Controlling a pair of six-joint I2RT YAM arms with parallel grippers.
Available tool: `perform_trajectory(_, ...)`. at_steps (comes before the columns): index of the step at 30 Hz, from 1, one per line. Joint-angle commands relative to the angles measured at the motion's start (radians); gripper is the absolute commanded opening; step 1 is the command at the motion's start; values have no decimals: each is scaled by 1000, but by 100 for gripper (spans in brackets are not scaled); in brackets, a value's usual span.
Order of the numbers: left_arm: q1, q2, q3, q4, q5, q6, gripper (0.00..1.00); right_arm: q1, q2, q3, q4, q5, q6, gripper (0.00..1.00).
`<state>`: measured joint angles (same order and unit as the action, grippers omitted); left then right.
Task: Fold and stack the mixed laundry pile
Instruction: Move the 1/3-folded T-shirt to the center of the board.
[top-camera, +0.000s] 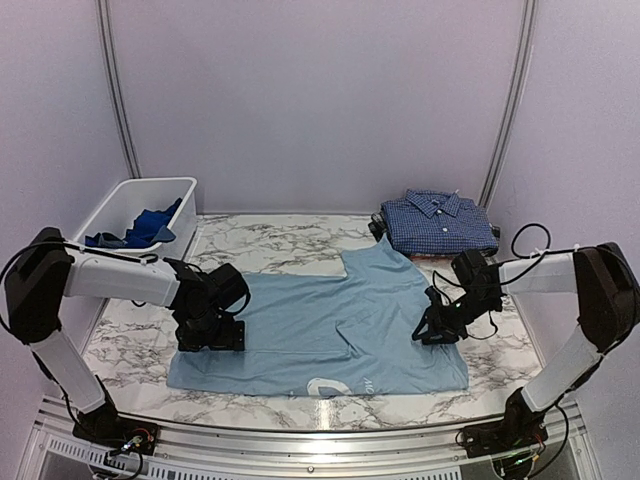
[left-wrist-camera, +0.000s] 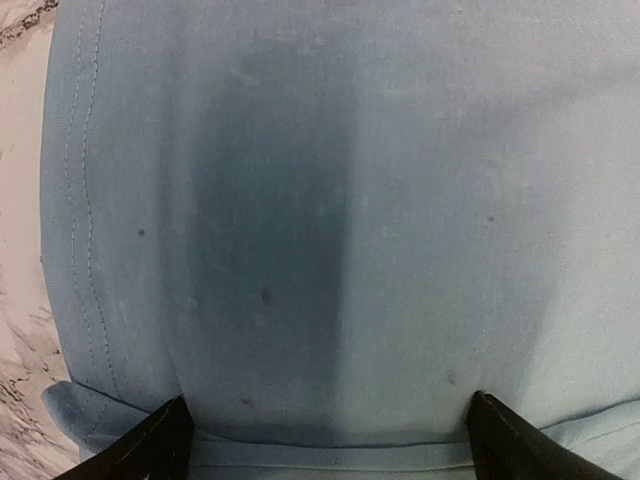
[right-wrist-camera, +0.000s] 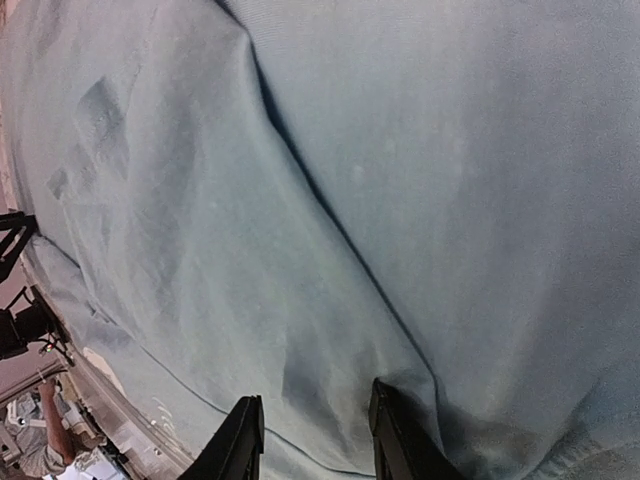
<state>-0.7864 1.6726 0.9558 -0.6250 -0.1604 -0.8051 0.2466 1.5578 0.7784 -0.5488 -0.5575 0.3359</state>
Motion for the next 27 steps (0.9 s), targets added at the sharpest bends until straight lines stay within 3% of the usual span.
perform_trajectory(1, 7, -32, -123, 73, 79, -90, 99, 4, -3, -66, 50, -19, -1, 38)
perform_trajectory(8, 6, -194, -280, 75, 123, -182, 99, 66, -106, -180, 34, -67, 58, 38)
perform_trajectory(11, 7, -244, -253, 71, 133, -143, 99, 60, -140, -153, -11, -63, 37, 38)
perform_trajectory(18, 60, -248, 38, -4, 37, 120, 99, -19, -96, 215, -72, 46, -130, 43)
perform_trajectory(27, 247, -51, 329, -8, 51, 338, 99, -27, 223, 602, -47, 187, -256, 44)
